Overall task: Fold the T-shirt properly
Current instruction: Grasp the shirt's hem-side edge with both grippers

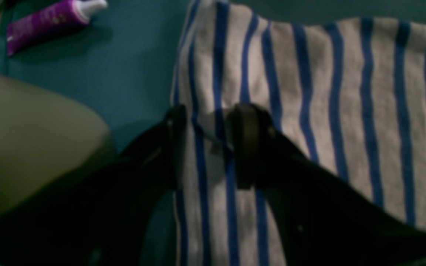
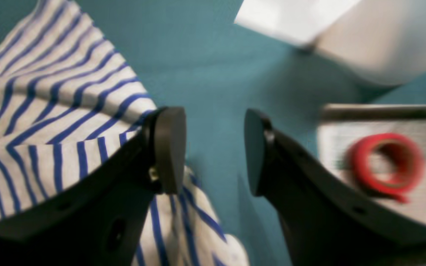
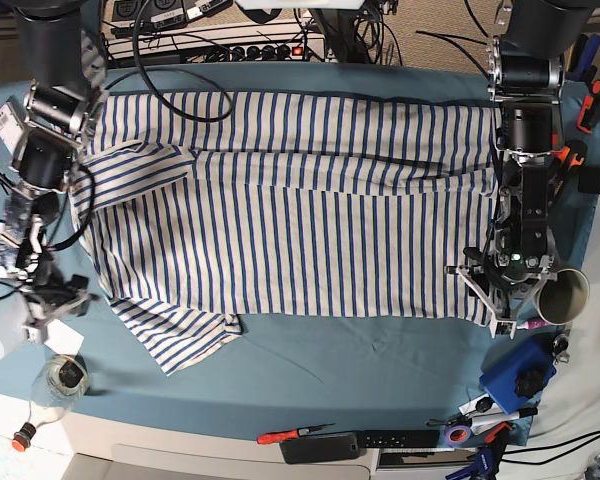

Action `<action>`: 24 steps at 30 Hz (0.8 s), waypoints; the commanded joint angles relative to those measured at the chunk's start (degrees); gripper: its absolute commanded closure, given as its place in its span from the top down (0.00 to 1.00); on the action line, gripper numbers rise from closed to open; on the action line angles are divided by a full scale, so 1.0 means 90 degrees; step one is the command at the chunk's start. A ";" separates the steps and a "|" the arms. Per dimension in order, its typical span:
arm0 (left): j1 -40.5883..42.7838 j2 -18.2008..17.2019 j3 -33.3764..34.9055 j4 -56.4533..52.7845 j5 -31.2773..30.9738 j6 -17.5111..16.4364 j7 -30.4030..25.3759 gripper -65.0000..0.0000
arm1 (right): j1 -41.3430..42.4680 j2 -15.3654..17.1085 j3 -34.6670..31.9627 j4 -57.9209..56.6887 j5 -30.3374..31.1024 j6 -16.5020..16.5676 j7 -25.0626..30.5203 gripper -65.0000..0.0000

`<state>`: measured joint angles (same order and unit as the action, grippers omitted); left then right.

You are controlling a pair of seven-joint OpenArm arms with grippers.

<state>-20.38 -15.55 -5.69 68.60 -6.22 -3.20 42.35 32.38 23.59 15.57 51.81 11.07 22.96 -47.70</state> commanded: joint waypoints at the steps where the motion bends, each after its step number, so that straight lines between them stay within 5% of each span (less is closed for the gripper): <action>1: -0.0153 -0.0034 -0.0017 0.0090 -0.0046 0.0022 -0.0068 0.34 | 0.0216 0.0041 0.0012 0.0066 -0.0046 0.0012 0.0221 0.40; 12: -0.0153 -0.0034 -0.0017 0.0090 -0.0046 0.0022 -0.0068 0.34 | 0.0216 -0.0134 -0.0889 -0.0639 -0.0685 -0.0515 0.0738 0.40; 19: -0.0153 -0.0034 -0.0017 0.0090 -0.0046 0.0024 -0.0090 0.34 | 0.0214 -0.0134 -0.1333 -0.1127 -0.0682 -0.0534 0.0763 0.40; 21: -0.0155 -0.0034 -0.0017 0.0090 -0.0046 0.0024 -0.0090 0.34 | 0.0223 -0.0121 -0.1331 -0.1127 -0.0682 -0.0534 0.0760 0.32; 24: -0.0153 -0.0036 -0.0017 0.0090 -0.0044 0.0024 -0.0090 0.34 | 0.0231 -0.0097 -0.1331 -0.1073 -0.0673 -0.0534 0.0673 0.07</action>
<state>-20.38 -15.55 -5.67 68.60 -6.20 -3.20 42.33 33.47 21.87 3.66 41.74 6.13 18.50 -40.10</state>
